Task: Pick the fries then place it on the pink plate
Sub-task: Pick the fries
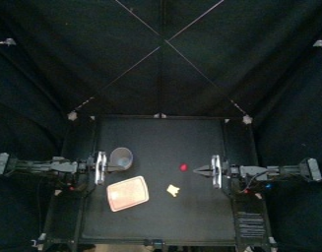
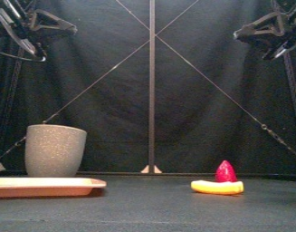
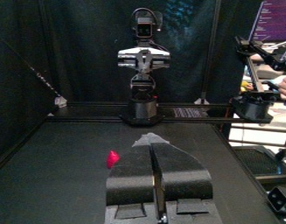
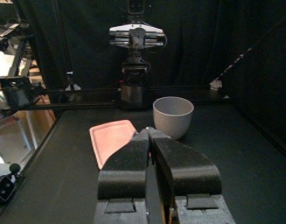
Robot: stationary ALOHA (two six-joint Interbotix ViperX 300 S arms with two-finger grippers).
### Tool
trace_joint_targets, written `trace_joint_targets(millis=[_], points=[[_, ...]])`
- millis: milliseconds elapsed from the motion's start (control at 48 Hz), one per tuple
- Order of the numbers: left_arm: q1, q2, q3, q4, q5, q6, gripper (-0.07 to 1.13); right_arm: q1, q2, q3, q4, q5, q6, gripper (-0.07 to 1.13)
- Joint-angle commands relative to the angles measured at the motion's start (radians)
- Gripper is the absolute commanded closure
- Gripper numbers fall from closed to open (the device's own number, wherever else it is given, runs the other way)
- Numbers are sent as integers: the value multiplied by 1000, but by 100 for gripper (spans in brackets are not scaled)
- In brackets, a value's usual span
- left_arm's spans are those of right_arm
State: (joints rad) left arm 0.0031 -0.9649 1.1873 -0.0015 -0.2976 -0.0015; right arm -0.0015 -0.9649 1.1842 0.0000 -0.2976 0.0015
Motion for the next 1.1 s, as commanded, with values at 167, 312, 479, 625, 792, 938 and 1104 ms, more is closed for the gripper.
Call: trace_joint_targets(millis=[167, 312, 479, 625, 792, 938, 1104], points=[[3, 15, -29, 0, -18, 6, 109, -6, 126, -38, 3, 0, 12, 105], [3, 15, -25, 2, -18, 6, 108, -5, 241, -66, 3, 32, 14, 105], [3, 15, -25, 2, -18, 6, 108, -5, 356, -101, 23, 101, 18, 100], [12, 15, -29, 2, -40, 6, 108, 5, 393, -130, 91, 103, 23, 68], [20, 17, -23, 2, -55, 6, 108, -3, 393, -138, 210, 91, 21, 13], [23, 17, -23, 2, -55, 6, 108, -2, 417, -138, 244, 92, 20, -3], [38, 18, -20, 3, -55, 6, 108, 9, 500, -149, 245, 94, 23, 3]])
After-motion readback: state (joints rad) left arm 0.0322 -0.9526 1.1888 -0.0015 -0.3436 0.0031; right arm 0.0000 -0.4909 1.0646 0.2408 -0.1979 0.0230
